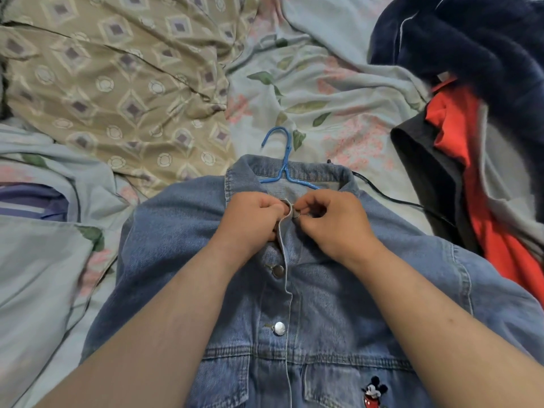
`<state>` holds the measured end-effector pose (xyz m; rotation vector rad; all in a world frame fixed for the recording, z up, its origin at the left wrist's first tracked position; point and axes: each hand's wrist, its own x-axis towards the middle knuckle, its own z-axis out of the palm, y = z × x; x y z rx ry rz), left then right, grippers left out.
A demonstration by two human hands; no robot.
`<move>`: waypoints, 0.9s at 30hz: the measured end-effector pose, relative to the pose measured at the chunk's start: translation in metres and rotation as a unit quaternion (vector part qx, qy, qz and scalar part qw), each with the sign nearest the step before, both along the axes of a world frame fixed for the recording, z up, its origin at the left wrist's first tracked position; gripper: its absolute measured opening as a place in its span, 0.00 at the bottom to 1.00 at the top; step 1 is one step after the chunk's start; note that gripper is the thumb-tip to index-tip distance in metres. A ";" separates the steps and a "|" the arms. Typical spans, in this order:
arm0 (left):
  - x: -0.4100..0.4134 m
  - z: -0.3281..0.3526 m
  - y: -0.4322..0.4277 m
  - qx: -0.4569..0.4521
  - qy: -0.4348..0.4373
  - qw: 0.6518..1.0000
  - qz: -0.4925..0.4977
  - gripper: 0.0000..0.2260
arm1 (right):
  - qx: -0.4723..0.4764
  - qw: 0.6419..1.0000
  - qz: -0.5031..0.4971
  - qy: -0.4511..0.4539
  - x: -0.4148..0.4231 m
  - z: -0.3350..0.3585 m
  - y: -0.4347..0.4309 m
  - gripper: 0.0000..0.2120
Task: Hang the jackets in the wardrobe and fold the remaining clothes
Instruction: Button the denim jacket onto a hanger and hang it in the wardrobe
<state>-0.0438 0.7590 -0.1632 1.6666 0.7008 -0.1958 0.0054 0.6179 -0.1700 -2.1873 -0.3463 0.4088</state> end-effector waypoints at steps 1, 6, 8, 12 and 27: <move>0.000 0.000 0.000 -0.035 0.012 0.999 0.006 0.10 | 0.013 1.000 -0.009 0.007 -0.001 0.001 0.000 0.18; 0.001 -0.001 -0.001 -0.103 0.053 0.993 0.020 0.11 | 0.037 0.996 -0.057 0.052 -0.006 -0.002 0.001 0.16; 0.002 -0.001 -0.003 -0.130 0.071 0.988 0.045 0.11 | 0.047 0.993 -0.079 0.076 -0.008 -0.004 0.001 0.15; 0.001 -0.002 -0.006 -0.187 0.099 0.976 0.059 0.10 | 0.093 0.975 -0.121 0.159 -0.011 -0.005 0.000 0.09; -0.013 -0.012 -0.035 0.139 -0.008 0.990 0.019 0.11 | 0.179 0.936 -0.116 0.280 -0.008 0.000 -0.006 0.06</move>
